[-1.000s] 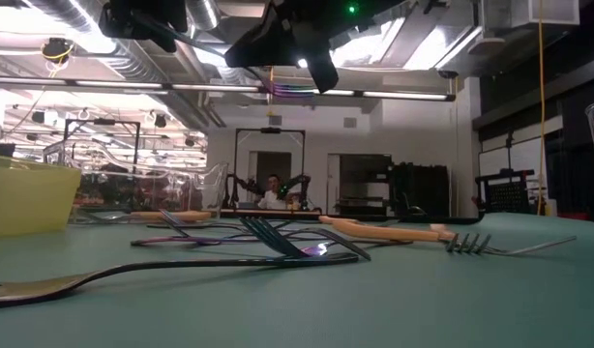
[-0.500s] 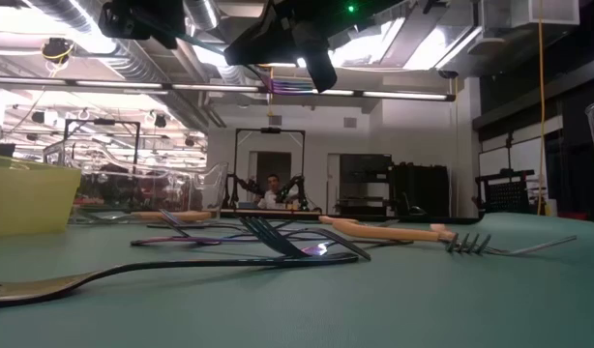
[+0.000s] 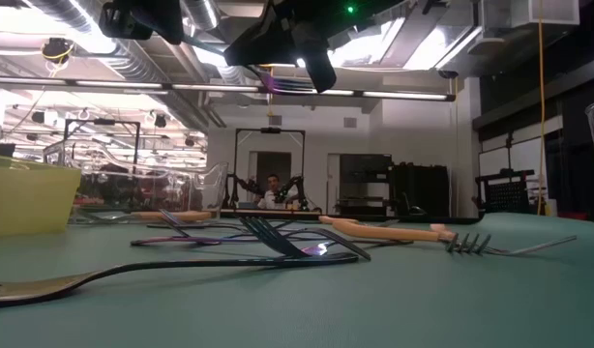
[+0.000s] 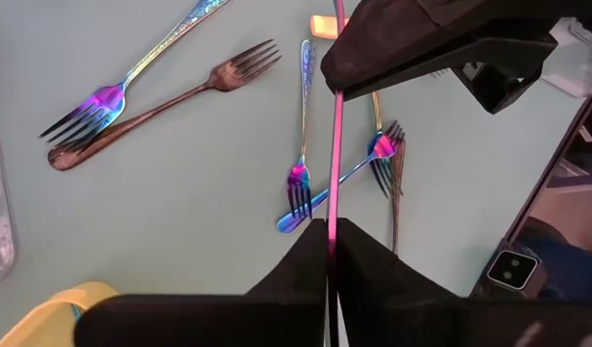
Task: Sort silverware by color (type)
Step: Put the blue fork in the yellow bin
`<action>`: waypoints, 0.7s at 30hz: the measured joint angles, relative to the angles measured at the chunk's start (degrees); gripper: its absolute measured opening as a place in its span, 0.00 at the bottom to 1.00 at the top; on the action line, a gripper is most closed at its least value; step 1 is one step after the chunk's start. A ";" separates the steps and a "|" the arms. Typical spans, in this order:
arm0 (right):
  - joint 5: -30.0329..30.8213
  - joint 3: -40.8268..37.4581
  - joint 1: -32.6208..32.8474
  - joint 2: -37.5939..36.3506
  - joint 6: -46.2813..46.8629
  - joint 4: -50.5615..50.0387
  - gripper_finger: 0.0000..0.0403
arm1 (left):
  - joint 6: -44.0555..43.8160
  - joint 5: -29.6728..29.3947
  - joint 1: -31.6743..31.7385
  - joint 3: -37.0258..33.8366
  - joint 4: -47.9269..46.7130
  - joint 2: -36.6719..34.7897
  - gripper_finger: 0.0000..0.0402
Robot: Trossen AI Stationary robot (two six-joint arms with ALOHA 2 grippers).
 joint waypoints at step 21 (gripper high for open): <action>-0.18 0.00 0.02 0.00 0.13 -0.02 0.08 | -0.08 0.00 0.00 0.00 -0.11 -0.02 0.01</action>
